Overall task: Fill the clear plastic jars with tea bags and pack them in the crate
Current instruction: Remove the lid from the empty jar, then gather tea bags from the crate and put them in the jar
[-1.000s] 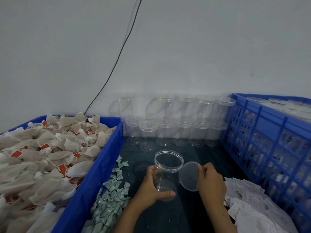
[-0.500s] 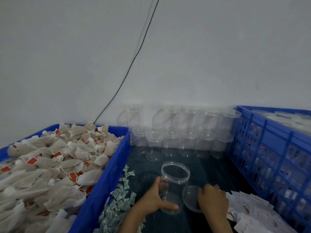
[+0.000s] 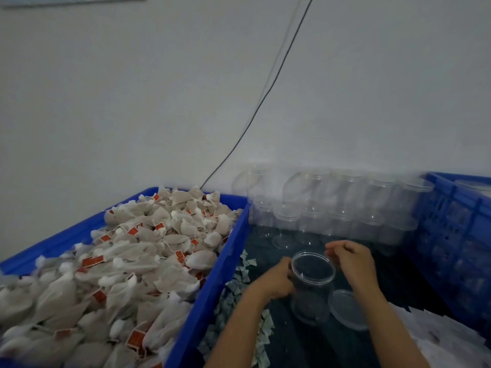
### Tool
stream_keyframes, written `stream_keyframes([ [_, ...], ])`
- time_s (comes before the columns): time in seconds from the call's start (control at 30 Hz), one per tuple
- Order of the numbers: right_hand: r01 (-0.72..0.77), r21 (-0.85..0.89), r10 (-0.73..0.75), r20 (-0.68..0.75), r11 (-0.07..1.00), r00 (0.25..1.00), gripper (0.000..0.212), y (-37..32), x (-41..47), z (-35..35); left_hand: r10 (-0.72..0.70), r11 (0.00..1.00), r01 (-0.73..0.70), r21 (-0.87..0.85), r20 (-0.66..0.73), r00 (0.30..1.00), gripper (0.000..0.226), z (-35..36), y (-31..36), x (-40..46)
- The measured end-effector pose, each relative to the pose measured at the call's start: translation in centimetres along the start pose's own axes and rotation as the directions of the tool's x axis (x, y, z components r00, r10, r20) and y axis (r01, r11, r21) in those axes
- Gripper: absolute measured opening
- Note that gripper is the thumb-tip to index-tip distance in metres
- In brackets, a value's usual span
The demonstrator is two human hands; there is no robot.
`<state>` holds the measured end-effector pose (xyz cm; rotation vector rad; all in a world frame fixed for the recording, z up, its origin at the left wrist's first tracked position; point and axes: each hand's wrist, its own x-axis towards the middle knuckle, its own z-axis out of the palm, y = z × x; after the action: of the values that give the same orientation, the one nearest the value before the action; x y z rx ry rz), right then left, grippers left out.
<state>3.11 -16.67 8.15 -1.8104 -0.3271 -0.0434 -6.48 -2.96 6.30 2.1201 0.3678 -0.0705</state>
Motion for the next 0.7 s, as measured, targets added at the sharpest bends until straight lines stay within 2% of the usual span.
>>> stream_keyframes([
  [0.07,0.063,-0.109,-0.066,-0.022,0.992,0.998,0.029,-1.6,-0.1,0.4,-0.008,0.997,0.012,0.077,-0.053,0.999,0.051,-1.3,1.6,-0.5],
  [0.13,0.123,-0.130,-0.128,-0.037,0.984,0.991,0.028,-3.5,-0.3,1.1,0.011,0.980,0.018,0.197,-0.145,0.989,0.040,-2.6,3.2,-1.0],
  [0.2,0.186,-0.089,-0.187,-0.004,0.978,0.982,0.028,-5.6,-0.5,2.1,0.062,0.956,0.021,0.293,-0.271,0.961,0.033,-4.1,4.7,-1.4],
  [0.3,0.231,0.068,-0.237,0.107,0.971,0.966,0.028,-8.4,-1.2,4.5,0.106,0.906,0.076,0.415,-0.397,0.912,0.033,-7.0,6.3,-1.8],
  [0.43,0.129,0.236,-0.197,0.295,0.963,0.935,0.032,-10.7,-2.7,8.7,0.108,0.862,0.154,0.483,-0.472,0.875,0.026,-11.6,4.2,-2.6],
  [0.57,0.055,0.215,-0.148,0.445,0.975,0.883,0.028,-10.7,-4.0,12.9,-0.007,0.806,0.338,0.486,-0.563,0.826,0.027,-15.3,-1.8,-3.4],
  [0.7,0.017,0.205,-0.119,0.493,0.979,0.862,0.031,-9.7,-4.6,16.5,-0.063,0.718,0.458,0.523,-0.607,0.792,0.031,-18.0,-7.8,-3.8],
])
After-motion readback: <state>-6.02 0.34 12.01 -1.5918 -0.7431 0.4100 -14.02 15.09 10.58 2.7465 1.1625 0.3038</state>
